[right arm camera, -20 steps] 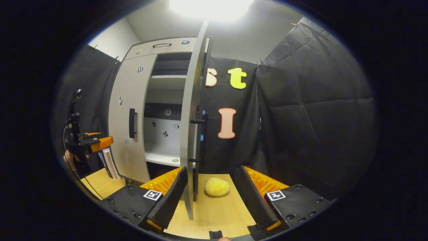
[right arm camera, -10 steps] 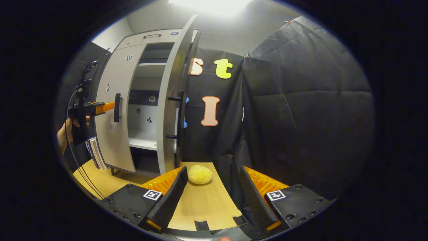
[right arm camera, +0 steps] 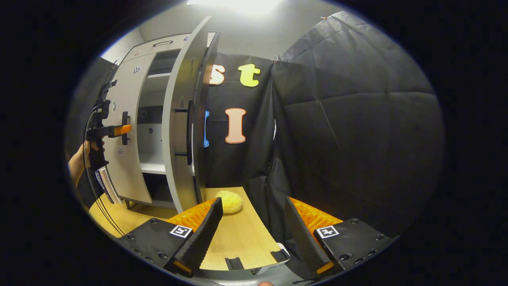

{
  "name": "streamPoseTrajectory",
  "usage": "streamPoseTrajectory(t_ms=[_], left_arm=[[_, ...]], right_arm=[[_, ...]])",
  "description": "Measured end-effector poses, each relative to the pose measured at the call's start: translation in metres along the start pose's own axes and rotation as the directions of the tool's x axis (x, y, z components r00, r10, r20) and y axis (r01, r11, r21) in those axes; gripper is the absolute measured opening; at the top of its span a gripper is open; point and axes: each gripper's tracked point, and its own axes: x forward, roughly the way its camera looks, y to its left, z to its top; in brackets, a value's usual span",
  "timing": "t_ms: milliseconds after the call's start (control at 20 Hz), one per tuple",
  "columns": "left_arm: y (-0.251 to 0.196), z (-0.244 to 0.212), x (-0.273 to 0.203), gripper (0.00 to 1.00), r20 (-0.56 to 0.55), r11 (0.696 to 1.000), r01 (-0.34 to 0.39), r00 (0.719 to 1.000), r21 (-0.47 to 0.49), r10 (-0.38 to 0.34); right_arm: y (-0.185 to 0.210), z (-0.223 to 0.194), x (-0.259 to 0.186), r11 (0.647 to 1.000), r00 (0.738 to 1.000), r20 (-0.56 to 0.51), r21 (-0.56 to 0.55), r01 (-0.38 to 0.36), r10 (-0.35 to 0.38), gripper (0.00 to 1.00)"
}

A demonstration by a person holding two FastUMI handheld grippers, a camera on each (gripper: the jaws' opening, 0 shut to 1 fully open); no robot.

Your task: Open the right door of the double-door shoe cabinet with the right hand, and open the left door with the left hand.

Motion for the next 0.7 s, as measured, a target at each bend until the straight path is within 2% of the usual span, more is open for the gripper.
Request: streamPoseTrajectory(t_ms=[50,150,200,350,450,600,650,700], left_arm=[[0.000,-0.001,0.002,0.72,-0.002,1.000,-0.003,1.000,0.002,0.003],[-0.002,-0.002,0.003,0.41,-0.002,1.000,-0.012,1.000,-0.021,0.012],[-0.003,-0.003,0.004,0.32,-0.003,1.000,-0.019,1.000,-0.006,0.019],[-0.002,-0.005,0.004,0.32,-0.028,0.999,-0.019,0.999,0.026,0.020],[-0.001,-0.006,0.006,0.21,-0.047,1.000,-0.010,0.999,-0.012,0.009],[-0.001,-0.006,-0.002,0.19,-0.050,0.999,0.025,0.998,-0.028,-0.027],[-0.001,-0.006,0.000,0.14,-0.050,0.998,0.042,0.998,-0.037,-0.043],[-0.001,-0.008,-0.004,0.14,-0.046,0.998,0.050,0.998,-0.045,-0.052]], right_arm=[[-0.001,-0.001,0.001,1.000,1.000,-0.005,0.001,0.001,-0.001,0.98],[-0.001,-0.003,0.003,1.000,1.000,-0.011,0.008,-0.002,0.002,0.98],[0.001,-0.005,0.004,1.000,1.000,-0.013,0.012,-0.007,0.008,0.97],[0.011,-0.005,0.007,0.999,0.999,-0.011,0.014,-0.032,0.032,0.98],[0.017,-0.001,0.009,0.999,0.999,0.002,0.011,-0.045,0.045,0.97],[0.030,0.008,0.013,0.997,0.996,0.028,-0.002,-0.081,0.081,0.97],[0.035,0.011,0.014,0.996,0.995,0.035,-0.006,-0.091,0.091,0.97],[0.039,0.014,0.015,0.995,0.994,0.042,-0.010,-0.103,0.103,0.97]])
